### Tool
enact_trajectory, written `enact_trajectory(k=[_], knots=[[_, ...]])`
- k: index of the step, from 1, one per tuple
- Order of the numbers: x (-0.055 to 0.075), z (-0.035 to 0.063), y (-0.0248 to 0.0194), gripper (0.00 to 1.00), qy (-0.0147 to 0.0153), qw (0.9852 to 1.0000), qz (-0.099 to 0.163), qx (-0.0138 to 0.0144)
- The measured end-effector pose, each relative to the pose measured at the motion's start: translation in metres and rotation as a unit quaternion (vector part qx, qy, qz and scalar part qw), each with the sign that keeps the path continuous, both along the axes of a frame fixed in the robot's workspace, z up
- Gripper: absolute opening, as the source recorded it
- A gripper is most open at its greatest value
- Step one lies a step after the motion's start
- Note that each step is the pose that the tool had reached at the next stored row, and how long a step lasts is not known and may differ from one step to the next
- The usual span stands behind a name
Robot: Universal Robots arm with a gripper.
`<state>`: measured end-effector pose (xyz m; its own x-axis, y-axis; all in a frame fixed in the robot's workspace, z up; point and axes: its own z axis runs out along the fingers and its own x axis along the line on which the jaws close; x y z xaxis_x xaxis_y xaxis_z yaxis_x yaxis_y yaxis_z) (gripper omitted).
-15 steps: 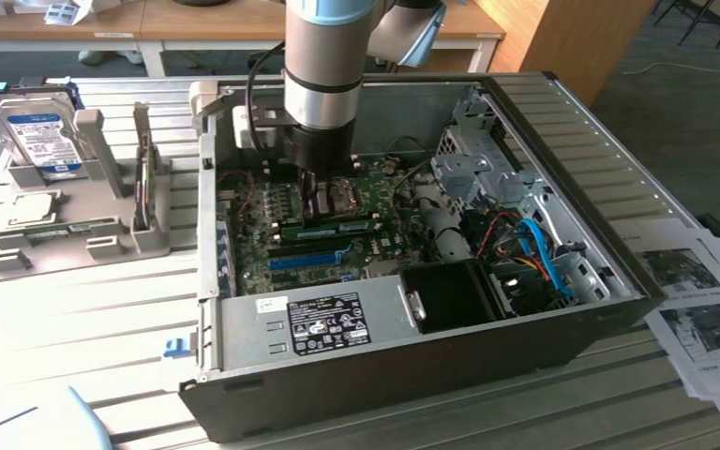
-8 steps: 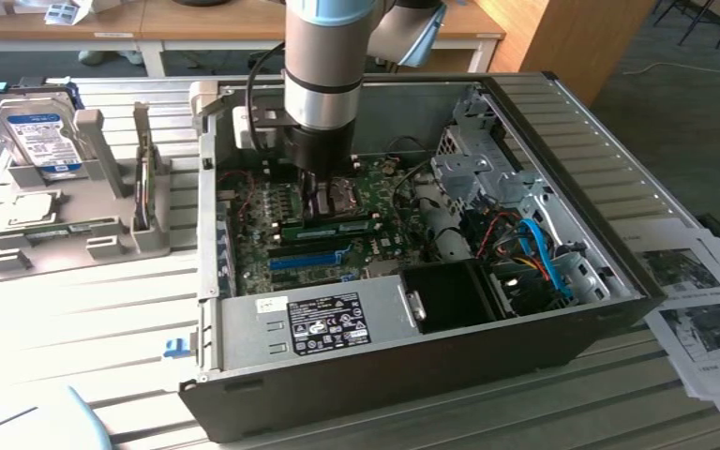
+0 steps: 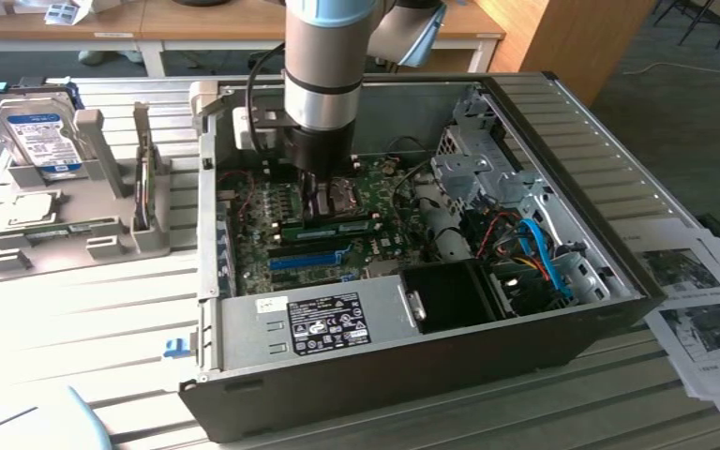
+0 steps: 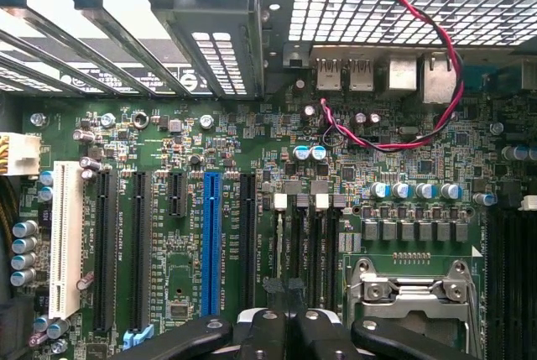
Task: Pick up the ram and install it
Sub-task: 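Press down the ram until it locks into place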
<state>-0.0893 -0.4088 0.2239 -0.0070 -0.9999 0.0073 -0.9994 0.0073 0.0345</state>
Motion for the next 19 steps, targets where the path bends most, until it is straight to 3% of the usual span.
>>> enact_trajectory(k=[14,19], knots=[[0.0,-0.0013,0.0,0.09,-0.0001,1.0,0.0,0.0001],[0.0001,0.005,0.0,0.09,-0.0002,1.0,0.0,0.0002]])
